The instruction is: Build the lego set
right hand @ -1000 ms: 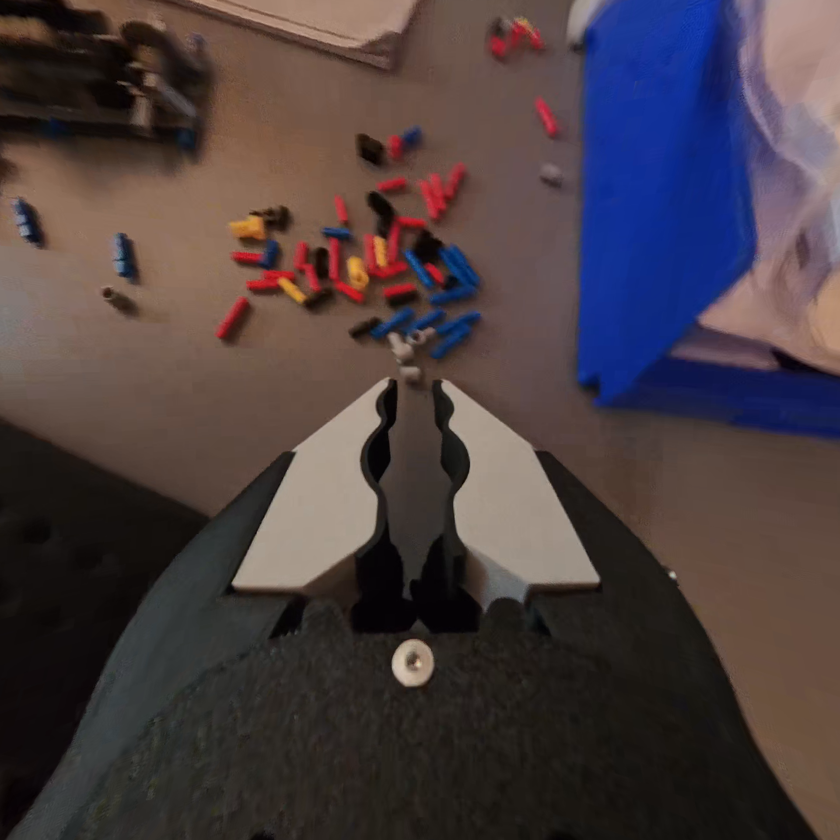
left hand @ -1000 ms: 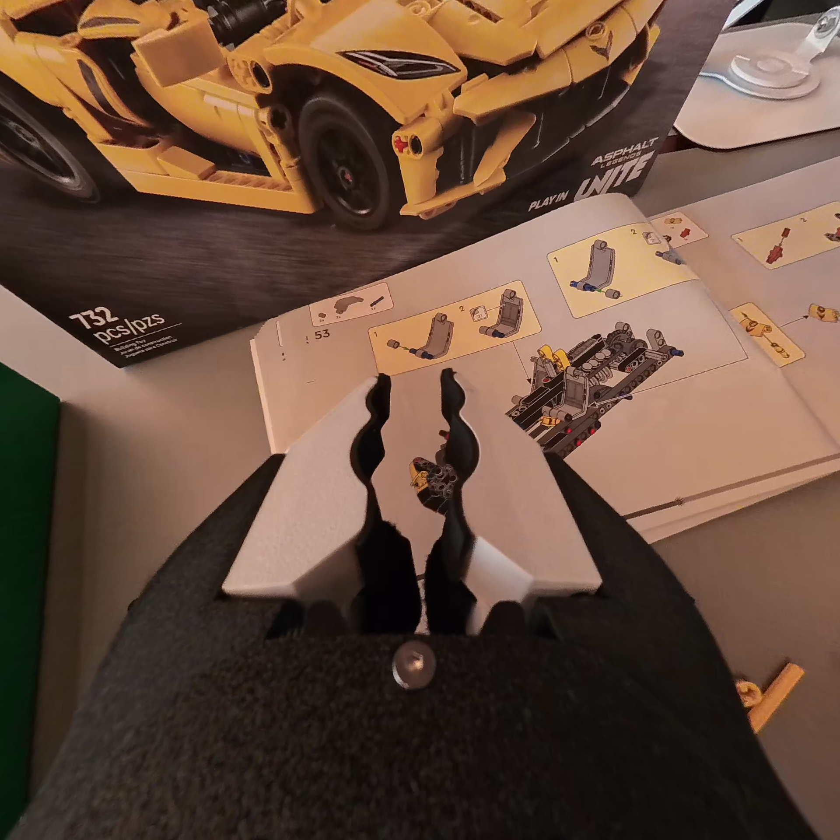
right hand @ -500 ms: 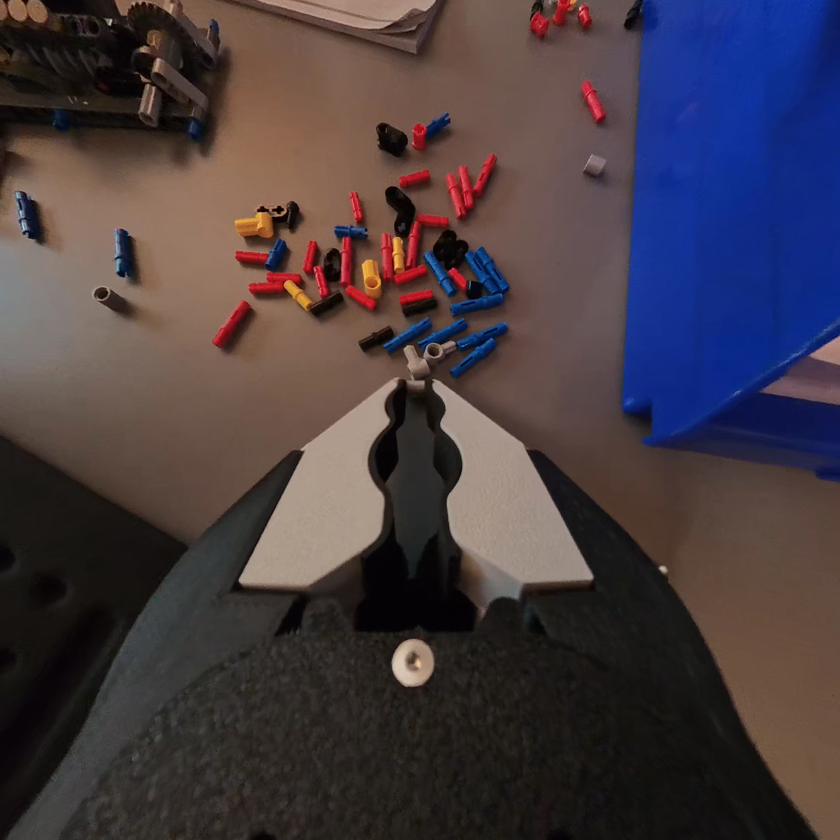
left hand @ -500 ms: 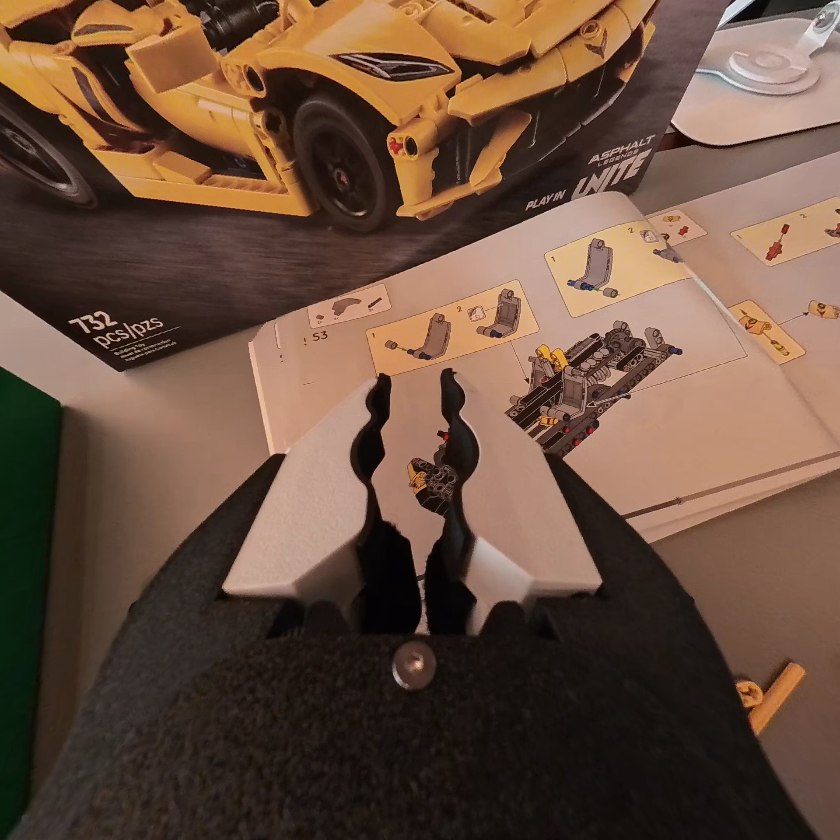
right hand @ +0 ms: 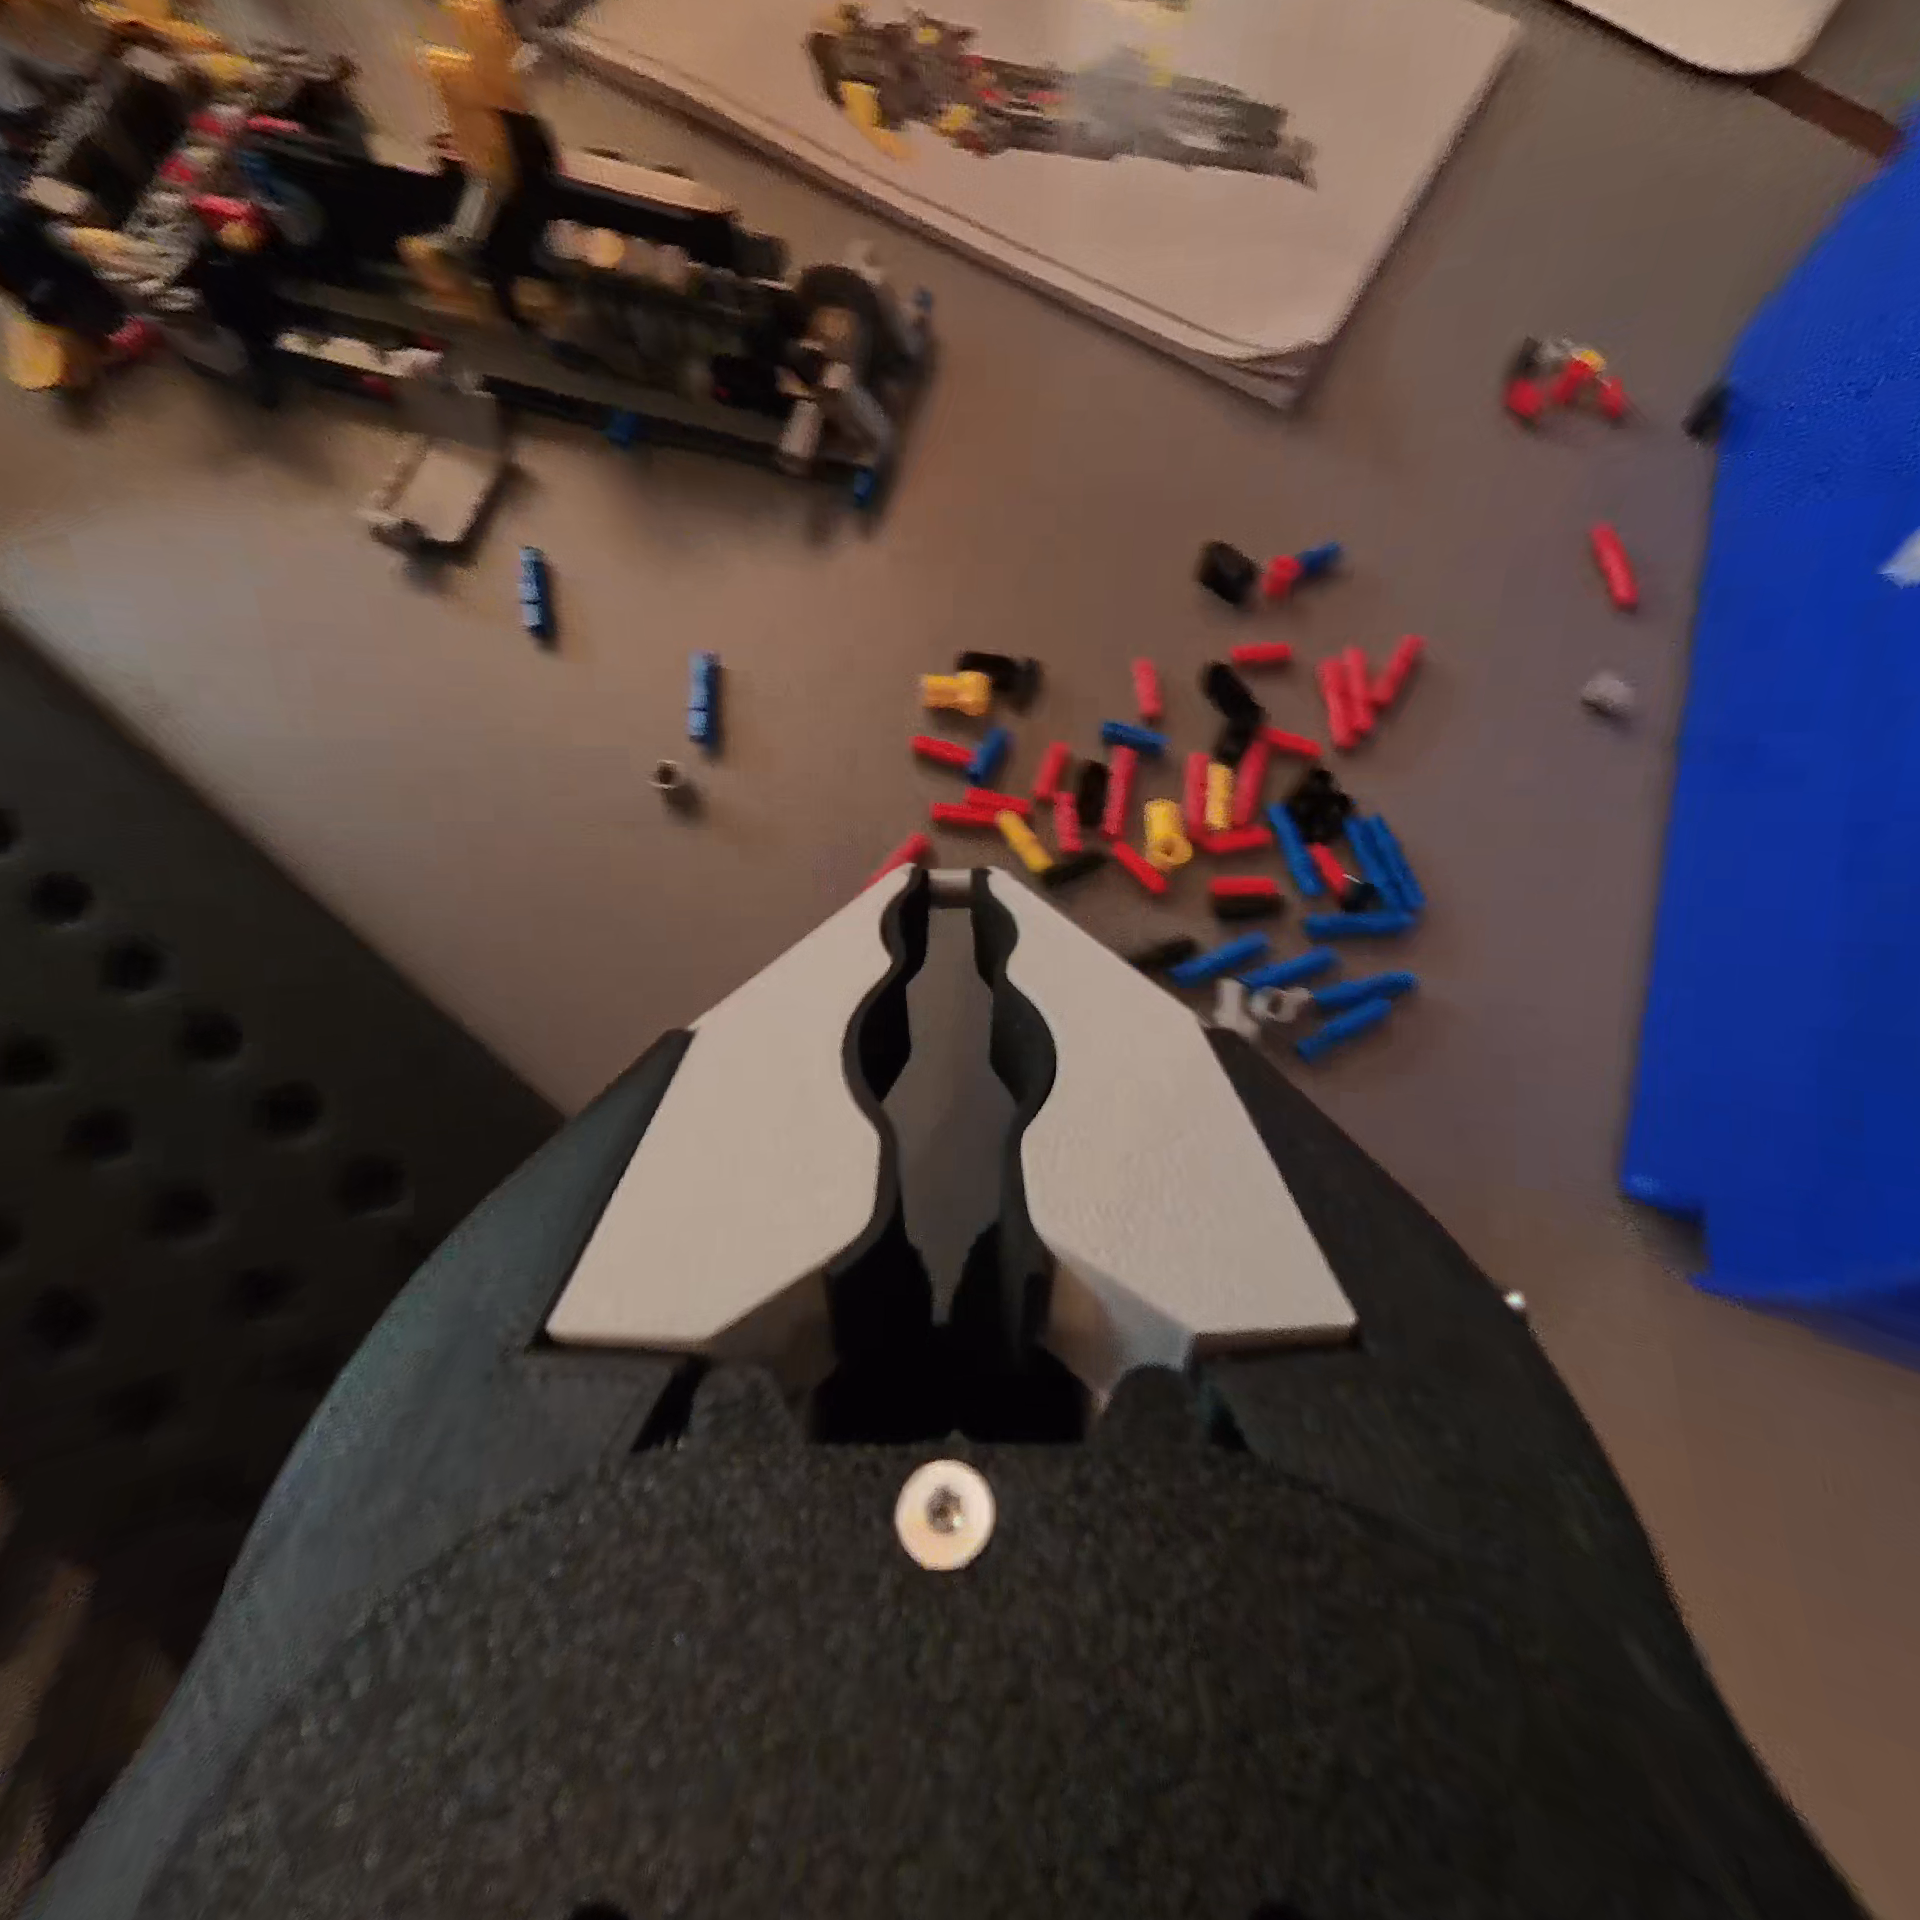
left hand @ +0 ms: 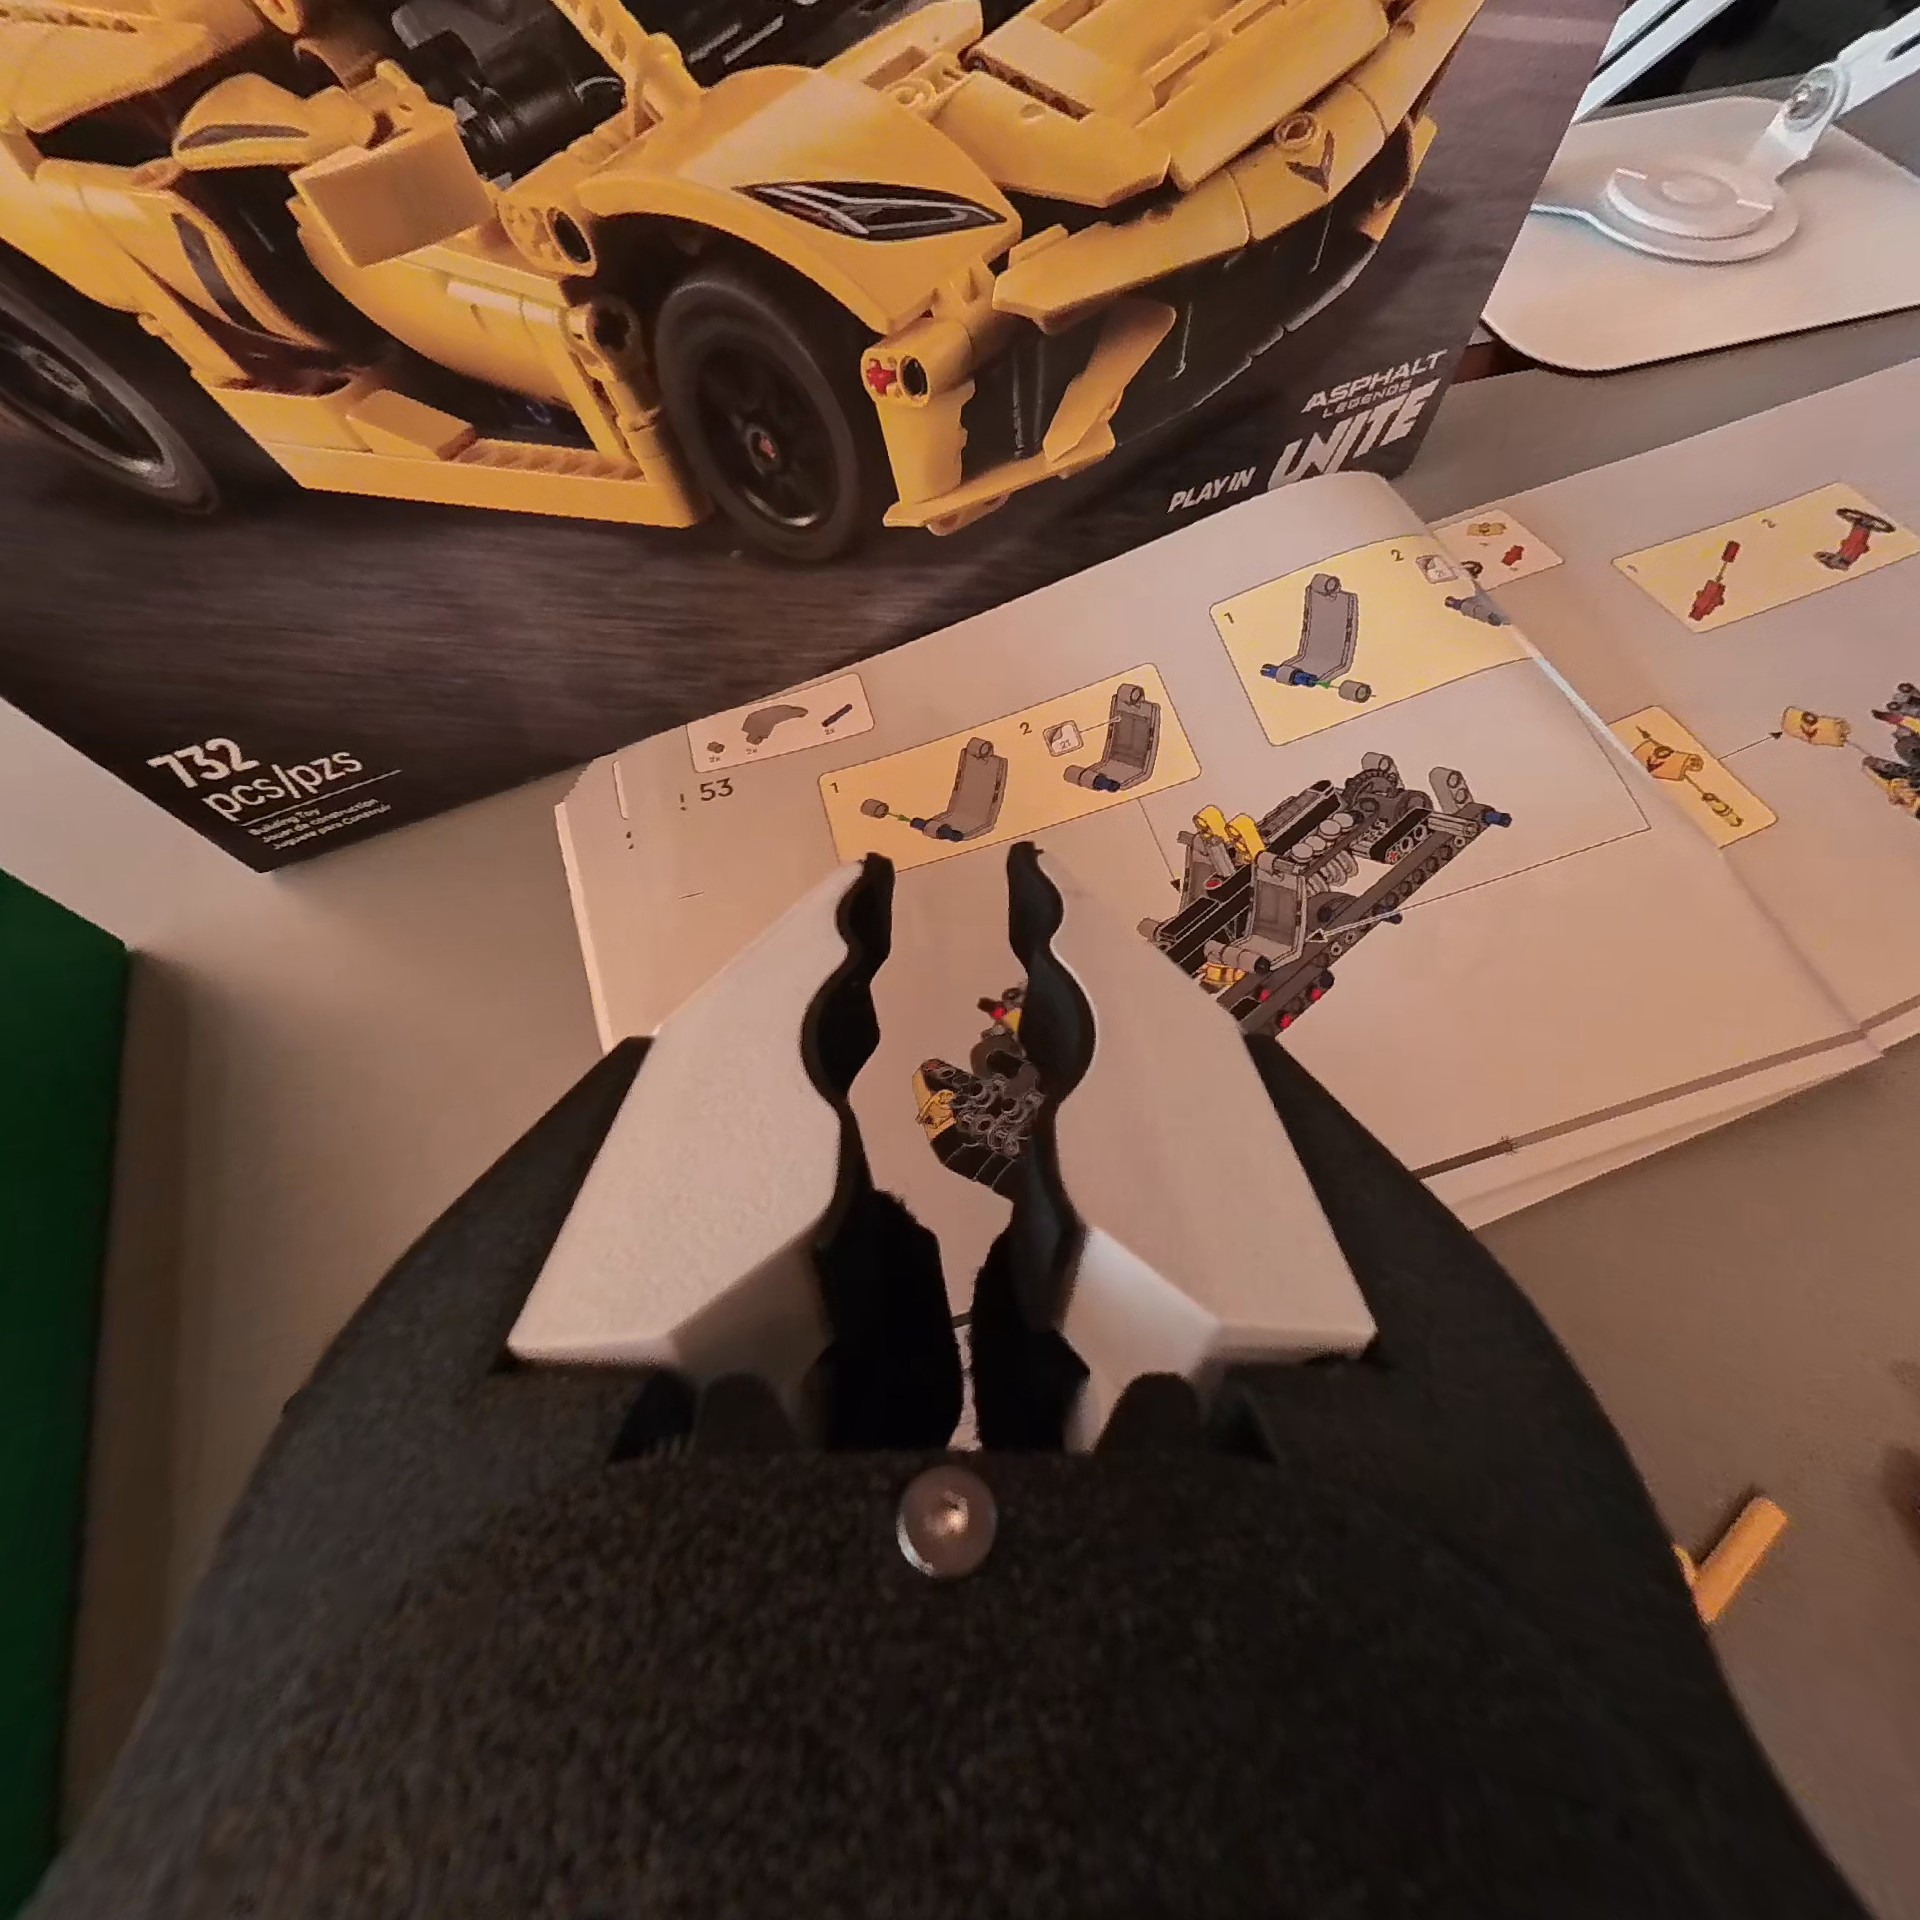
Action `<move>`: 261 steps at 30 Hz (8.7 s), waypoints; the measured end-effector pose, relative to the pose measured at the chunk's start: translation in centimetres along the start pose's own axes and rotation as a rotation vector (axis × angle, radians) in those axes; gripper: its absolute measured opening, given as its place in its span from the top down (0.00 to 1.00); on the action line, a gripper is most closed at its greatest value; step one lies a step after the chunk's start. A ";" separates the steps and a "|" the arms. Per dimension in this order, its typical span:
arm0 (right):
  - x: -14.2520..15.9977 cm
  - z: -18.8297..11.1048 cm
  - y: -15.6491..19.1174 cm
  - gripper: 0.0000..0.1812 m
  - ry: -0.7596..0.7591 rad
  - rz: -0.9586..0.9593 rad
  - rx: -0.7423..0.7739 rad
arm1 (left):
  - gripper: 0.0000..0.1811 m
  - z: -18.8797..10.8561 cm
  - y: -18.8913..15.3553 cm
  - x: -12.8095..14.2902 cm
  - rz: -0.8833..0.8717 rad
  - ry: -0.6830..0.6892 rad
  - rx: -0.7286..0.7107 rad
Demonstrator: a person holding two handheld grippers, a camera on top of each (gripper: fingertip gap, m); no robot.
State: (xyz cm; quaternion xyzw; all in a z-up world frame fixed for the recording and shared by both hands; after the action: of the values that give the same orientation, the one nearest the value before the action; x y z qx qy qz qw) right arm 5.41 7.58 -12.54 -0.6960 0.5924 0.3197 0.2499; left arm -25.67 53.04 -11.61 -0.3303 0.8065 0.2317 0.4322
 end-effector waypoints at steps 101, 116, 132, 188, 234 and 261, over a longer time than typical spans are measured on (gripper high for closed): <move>-8.6 10.4 18.9 0.95 -0.061 -0.094 -0.262 | 0.88 -1.5 7.2 -0.5 -0.227 -0.035 -0.012; -9.3 7.9 15.9 0.97 -0.209 -0.006 -0.234 | 0.88 -1.6 6.3 -0.8 -0.216 -0.032 0.053; -23.3 13.4 9.4 0.96 -0.620 -0.307 -0.146 | 0.86 -5.5 -3.0 -4.2 -0.247 -0.327 1.003; -19.1 10.2 13.4 0.94 -0.524 -0.733 -0.503 | 0.98 -8.4 -15.2 -0.3 -0.293 0.311 1.761; -20.3 11.1 10.1 0.99 -0.453 -0.233 -0.785 | 0.96 -10.9 -15.0 -2.2 0.176 -0.369 1.362; -20.5 10.7 9.1 0.97 -0.520 -0.250 -0.677 | 0.99 -11.1 -9.8 -3.4 -0.002 -0.428 1.299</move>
State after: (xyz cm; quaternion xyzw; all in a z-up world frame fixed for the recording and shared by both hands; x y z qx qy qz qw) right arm -7.07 27.39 -4.27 -0.7013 0.2831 0.6275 0.1851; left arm -23.13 40.24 -3.89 0.0483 0.6783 -0.2393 0.6930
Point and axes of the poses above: each gripper's, where its closed fingertips meet, z out along the fingers, x out of its underside, y = z × x across the jaws, the point moved 8 cm from there along -z, back along the fingers, and after that the axes turned 7 degrees about -x, right-handed, at the moved point
